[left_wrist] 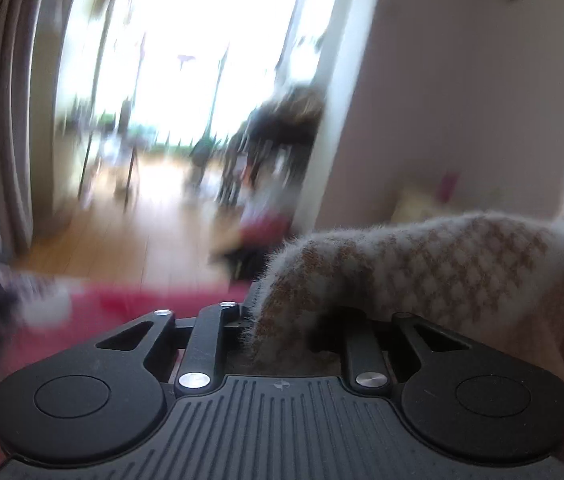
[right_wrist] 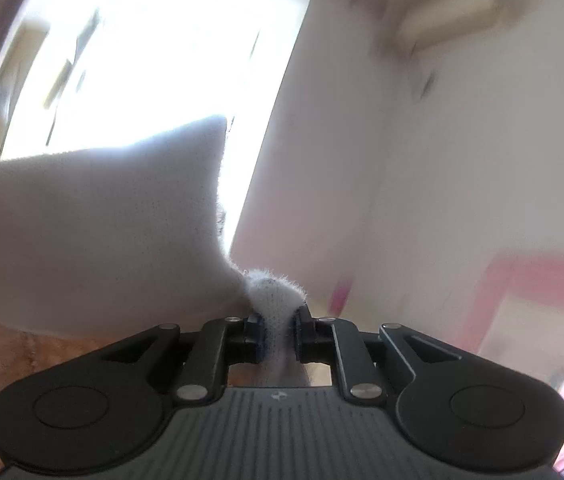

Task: Fold clothes
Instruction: 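Lay the cardigan flat on the bed and open both grippers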

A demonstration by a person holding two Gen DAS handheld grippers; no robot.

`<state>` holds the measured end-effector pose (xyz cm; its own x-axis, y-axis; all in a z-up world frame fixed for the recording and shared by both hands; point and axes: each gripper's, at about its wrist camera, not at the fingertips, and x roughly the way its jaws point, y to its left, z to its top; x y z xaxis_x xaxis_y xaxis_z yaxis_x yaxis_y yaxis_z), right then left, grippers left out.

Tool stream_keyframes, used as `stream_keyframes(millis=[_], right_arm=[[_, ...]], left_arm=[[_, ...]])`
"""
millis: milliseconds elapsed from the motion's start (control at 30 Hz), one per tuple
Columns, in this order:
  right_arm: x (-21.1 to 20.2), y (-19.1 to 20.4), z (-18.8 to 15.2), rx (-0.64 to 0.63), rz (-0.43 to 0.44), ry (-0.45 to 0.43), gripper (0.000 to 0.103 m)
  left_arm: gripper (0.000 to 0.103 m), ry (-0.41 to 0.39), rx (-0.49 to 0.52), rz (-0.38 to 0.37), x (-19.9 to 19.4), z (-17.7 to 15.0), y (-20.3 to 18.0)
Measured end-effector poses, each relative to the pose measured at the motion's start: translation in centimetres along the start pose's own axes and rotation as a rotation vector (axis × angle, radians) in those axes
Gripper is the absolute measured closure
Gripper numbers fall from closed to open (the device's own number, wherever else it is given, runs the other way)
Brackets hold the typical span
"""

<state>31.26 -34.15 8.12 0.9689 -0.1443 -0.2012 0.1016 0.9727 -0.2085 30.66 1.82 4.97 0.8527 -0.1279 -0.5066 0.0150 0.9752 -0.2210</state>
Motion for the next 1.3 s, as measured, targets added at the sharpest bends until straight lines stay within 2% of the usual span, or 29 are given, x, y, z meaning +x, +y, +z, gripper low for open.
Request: stream_keyframes(millis=[33, 67, 133, 200, 233, 300, 400, 467, 533, 633, 700, 767, 833, 967, 1033, 1100, 1233, 1300], right_arm=[[3.5, 0.6, -2.0, 0.041, 0.035, 0.107, 0.066], [7.1, 1.3, -4.3, 0.075, 0.070, 0.233, 0.059], [12.4, 2.5, -9.3, 0.132, 0.098, 0.484, 0.058], [13.9, 2.9, -13.0, 0.165, 0.086, 0.612, 0.059], [13.9, 2.7, -13.9, 0.187, 0.096, 0.625, 0.058], [11.6, 1.5, -14.3, 0.238, 0.169, 0.579, 0.057], [7.3, -2.3, -12.8, 0.342, 0.280, 0.488, 0.053], [4.0, -5.5, -11.1, 0.443, 0.322, 0.417, 0.050], [-0.6, -9.1, -10.3, 0.560, 0.320, 0.349, 0.036], [-7.4, -14.0, -10.6, 0.716, 0.217, 0.300, 0.030], [-10.5, -16.1, -13.4, 0.843, 0.130, 0.337, 0.030], [-12.9, -17.4, -16.9, 0.998, 0.078, 0.394, 0.029], [-15.4, -17.7, -20.5, 1.154, 0.086, 0.440, 0.028], [-19.7, -16.1, -25.2, 1.334, 0.102, 0.536, 0.028], [-21.1, -14.8, -26.4, 1.355, 0.122, 0.578, 0.028], [-22.4, -13.2, -26.6, 1.303, 0.142, 0.620, 0.028], [-24.7, -9.9, -24.5, 1.076, 0.190, 0.659, 0.028], [-25.5, -8.3, -22.6, 0.937, 0.225, 0.665, 0.028]], left_arm=[[0.077, 0.073, -0.013, 0.024, 3.0, -1.5, 0.9], [0.067, 0.146, -0.026, 0.047, 6.1, -2.9, 1.8], [0.066, 0.243, -0.054, 0.116, 10.5, -5.8, 3.6], [0.066, 0.267, -0.080, 0.143, 12.2, -7.7, 5.2], [0.063, 0.253, -0.092, 0.140, 12.1, -8.0, 5.8], [0.058, 0.228, -0.095, 0.106, 11.4, -7.4, 6.3], [0.054, 0.191, -0.078, 0.072, 9.2, -6.4, 6.2], [0.053, 0.160, -0.072, 0.038, 6.6, -5.8, 5.3], [0.050, 0.130, -0.072, -0.002, 3.8, -5.2, 4.2], [0.049, 0.120, -0.056, -0.077, 1.1, -5.6, 2.8], [0.048, 0.126, -0.026, -0.136, -0.7, -6.2, 1.5], [0.048, 0.150, 0.024, -0.193, -3.6, -7.0, 0.2], [0.047, 0.182, 0.065, -0.240, -6.1, -8.2, -1.0], [0.046, 0.275, 0.149, -0.355, -11.9, -11.7, -3.3], [0.043, 0.307, 0.209, -0.415, -14.1, -13.9, -4.1], [0.042, 0.347, 0.293, -0.503, -15.8, -16.1, -5.5], [0.031, 0.404, 0.426, -0.657, -17.5, -19.5, -9.7], [0.030, 0.429, 0.482, -0.688, -17.5, -21.1, -12.0]])
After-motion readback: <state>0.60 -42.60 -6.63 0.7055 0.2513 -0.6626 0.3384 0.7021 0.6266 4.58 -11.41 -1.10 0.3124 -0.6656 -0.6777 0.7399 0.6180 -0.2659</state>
